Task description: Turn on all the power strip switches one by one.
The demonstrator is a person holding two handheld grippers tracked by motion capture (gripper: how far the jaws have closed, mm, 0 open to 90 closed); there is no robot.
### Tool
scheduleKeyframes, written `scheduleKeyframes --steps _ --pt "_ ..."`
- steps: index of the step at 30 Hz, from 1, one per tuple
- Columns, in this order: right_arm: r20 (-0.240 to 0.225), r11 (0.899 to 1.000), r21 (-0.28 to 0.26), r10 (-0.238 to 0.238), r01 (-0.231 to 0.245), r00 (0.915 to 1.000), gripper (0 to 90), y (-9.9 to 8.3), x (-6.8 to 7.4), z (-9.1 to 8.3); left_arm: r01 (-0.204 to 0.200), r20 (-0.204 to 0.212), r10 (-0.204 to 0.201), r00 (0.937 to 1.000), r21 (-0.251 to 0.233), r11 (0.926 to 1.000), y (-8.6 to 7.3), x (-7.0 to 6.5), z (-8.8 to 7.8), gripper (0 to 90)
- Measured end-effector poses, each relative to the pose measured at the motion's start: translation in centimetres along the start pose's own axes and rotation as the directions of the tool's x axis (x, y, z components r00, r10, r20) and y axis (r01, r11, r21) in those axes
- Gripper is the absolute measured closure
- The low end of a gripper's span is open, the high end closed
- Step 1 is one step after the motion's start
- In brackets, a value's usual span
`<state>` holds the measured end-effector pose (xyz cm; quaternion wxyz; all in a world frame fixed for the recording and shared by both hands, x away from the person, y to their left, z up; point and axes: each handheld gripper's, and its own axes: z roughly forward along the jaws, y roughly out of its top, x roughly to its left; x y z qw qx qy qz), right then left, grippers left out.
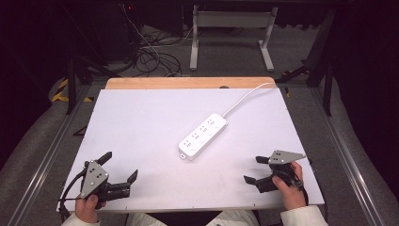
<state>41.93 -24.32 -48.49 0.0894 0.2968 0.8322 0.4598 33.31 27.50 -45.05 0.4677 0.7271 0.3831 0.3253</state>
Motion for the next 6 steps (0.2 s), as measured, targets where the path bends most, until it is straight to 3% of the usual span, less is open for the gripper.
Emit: scheduleKeyframes --steps 6 --pt "0.018 0.999 -0.034 -0.016 0.016 0.9997 7.6 0.27 0.23 0.13 0.022 0.003 -0.022 0.9998 0.018 0.9996 -0.07 0.11 0.25 1.6"
